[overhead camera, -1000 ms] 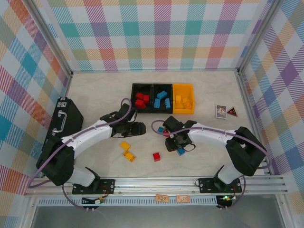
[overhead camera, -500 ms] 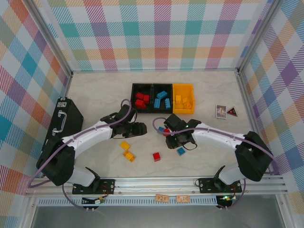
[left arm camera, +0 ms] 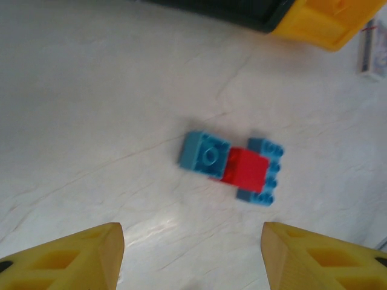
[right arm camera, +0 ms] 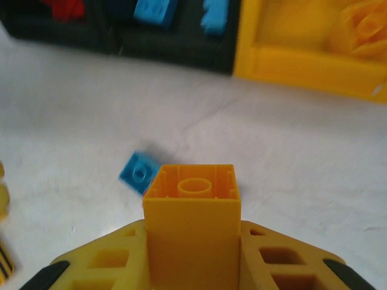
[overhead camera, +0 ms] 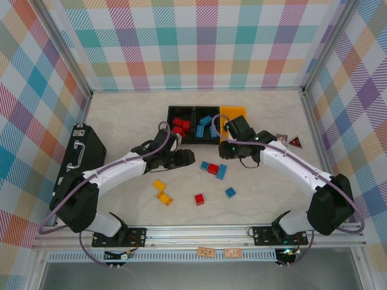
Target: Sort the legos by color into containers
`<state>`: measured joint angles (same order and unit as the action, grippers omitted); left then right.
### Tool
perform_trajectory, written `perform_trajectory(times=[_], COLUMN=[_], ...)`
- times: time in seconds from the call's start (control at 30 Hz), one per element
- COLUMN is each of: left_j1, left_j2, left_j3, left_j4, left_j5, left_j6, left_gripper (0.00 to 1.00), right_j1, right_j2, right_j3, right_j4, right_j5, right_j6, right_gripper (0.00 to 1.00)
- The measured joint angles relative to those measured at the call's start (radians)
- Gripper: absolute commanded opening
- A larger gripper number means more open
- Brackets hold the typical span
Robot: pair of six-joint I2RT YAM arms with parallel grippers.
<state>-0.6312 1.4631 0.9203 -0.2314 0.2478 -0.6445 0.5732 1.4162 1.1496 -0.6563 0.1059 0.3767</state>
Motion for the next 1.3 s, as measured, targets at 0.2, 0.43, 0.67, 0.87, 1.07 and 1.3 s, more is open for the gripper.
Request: perform_trajectory(times=[0.2,0.43,0.67,0.87,1.07,1.3], left_j1=[-0.008,-0.016,-0.016,-0.016,-0.016,-0.016], left_j2=[0.064,0.114,0.122,0.122,0.119,0.100], left_j3=[0.098,0.161,0.161,0.161,0.160,0.148], left_j4=[0.059,0.068,0.070,0.062,0.047,0.034], left_j5=[0.016,0.014,0.013,0.005,-0.011,-0.031], left_j6=[-0.021,-0.022,-0.022,-0.022,-0.022,-0.022], left_gripper=[0.61,0.61,0.61,0.61,0.61,0.61], right_j1=[-0.128,-0.207,-0.227,-0.227,-0.227,-0.229], right_j2=[0.145,0.358,0.578,0.727,0.784,0.811], right_j3=[0.126,0.304,0.534,0.706,0.782,0.840], right_j4=[0.009,0.005,-0.024,-0.085,-0.132,-0.160], right_j5=[0.012,0.037,0.074,0.115,0.153,0.175], right_j6=[-0.001,-0.001,0.000,-0.001,-0.005,-0.017], right_gripper=[0.27,0.27,0.29,0.32,0.34,0.45])
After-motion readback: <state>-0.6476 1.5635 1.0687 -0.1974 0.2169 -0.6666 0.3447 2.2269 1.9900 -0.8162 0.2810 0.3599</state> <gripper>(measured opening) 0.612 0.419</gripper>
